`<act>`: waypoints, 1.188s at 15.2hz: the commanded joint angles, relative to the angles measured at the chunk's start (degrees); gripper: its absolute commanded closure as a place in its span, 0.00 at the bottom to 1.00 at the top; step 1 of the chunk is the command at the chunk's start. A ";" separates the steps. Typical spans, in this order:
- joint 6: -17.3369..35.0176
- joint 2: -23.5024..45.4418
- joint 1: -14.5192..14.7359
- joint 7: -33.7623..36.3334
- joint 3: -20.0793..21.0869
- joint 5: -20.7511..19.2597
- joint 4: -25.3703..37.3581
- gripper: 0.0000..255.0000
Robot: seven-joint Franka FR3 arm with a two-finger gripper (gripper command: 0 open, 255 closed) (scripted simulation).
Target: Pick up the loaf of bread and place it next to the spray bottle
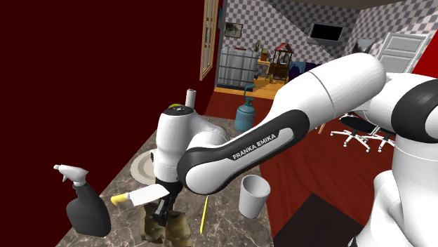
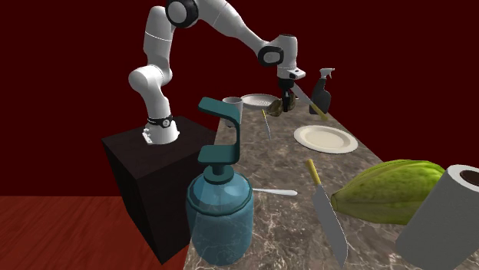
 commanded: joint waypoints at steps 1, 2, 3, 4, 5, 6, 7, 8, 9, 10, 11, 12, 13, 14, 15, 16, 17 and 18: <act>-0.06 0.04 0.00 -0.01 -0.02 -0.04 -0.15 1.00; -0.09 -0.04 -0.02 -0.03 -0.01 -0.02 -0.20 0.00; -0.08 -0.08 -0.02 -0.04 -0.01 -0.01 -0.26 0.00; -0.07 -0.09 -0.02 -0.03 -0.01 -0.01 -0.27 0.00; -0.08 -0.10 -0.02 -0.03 0.00 -0.01 -0.27 0.00; -0.08 -0.10 -0.02 -0.03 0.00 -0.01 -0.27 0.00; -0.06 0.04 0.00 -0.01 -0.02 -0.04 -0.15 0.00; -1.56 -1.10 -0.18 -0.16 0.07 0.20 0.22 0.00; -3.10 -2.19 -0.36 -0.30 0.14 0.42 0.67 0.00; -4.66 -3.23 -0.52 -0.44 0.20 0.63 1.20 0.00; -5.90 -4.01 -0.64 -0.54 0.23 0.79 1.67 0.00; -5.90 -4.01 -0.64 -0.54 0.23 0.79 1.67 0.00; -5.90 -4.01 -0.64 -0.54 0.23 0.79 1.67 0.00; -5.90 -4.01 -0.64 -0.54 0.23 0.79 1.67 0.00; -5.90 -4.01 -0.64 -0.54 0.23 0.79 1.67 0.00; -5.90 -4.01 -0.64 -0.54 0.23 0.79 1.67 0.00; -5.90 -4.01 -0.64 -0.54 0.23 0.79 1.67 0.00; -5.90 -4.01 -0.64 -0.54 0.23 0.79 1.67 0.00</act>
